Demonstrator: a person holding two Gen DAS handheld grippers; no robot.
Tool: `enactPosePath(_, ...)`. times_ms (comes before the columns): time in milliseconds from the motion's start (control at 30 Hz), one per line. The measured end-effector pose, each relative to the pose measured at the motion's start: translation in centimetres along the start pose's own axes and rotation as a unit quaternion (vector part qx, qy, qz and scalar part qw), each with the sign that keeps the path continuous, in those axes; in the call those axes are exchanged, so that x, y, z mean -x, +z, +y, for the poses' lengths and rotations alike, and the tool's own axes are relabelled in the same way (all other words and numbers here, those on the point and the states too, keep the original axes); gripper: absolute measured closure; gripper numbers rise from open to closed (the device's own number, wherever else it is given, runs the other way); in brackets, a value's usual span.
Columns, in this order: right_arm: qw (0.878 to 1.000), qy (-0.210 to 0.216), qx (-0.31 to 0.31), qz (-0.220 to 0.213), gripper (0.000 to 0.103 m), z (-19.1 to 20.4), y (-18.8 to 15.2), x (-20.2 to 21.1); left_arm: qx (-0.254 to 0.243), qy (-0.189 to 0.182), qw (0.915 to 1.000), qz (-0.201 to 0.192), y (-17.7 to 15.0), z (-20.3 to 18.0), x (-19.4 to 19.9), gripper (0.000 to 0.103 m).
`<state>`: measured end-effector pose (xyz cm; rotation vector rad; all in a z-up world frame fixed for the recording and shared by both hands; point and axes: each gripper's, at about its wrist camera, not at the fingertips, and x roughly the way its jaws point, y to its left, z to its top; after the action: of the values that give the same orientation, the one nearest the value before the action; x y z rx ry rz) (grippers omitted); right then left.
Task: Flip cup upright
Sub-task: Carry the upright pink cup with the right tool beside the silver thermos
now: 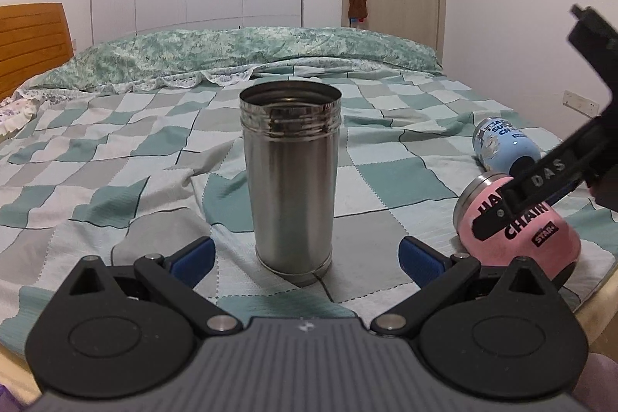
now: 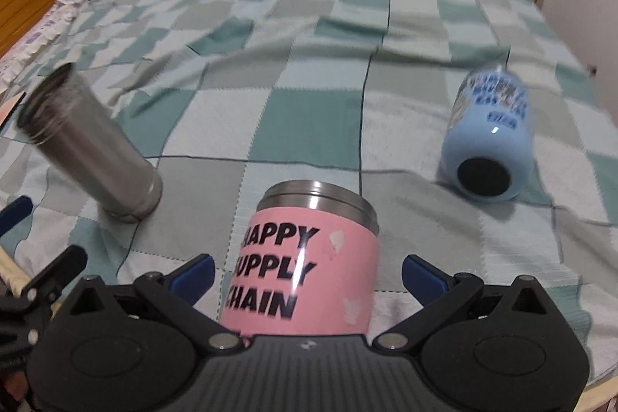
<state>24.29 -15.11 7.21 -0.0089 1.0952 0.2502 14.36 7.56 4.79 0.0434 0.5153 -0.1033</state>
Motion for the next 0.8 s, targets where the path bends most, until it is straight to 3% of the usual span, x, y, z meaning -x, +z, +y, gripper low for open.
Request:
enactPosePath(333, 0.999, 0.012, -0.033, 0.031, 0.0, -1.1, 2.0, -2.6, 0.002, -0.003, 1.0, 0.002, 0.2, -0.1, -1.2, 0.0)
enactPosePath(500, 0.998, 0.029, -0.038, 0.042, 0.006, -1.3, 2.1, -3.2, 0.001, -0.005, 1.0, 0.001, 0.2, -0.2, -1.5, 0.0)
enactPosePath(600, 0.997, 0.038, -0.046, 0.044, 0.018, -1.6, 1.9, -3.3, 0.001, -0.007, 1.0, 0.001, 0.2, -0.2, -1.6, 0.0)
enactPosePath(800, 0.997, 0.051, -0.051, 0.022, 0.018, -1.9, 1.1, -2.5, 0.003, -0.007, 1.0, 0.001, 0.2, -0.1, -1.4, 0.0)
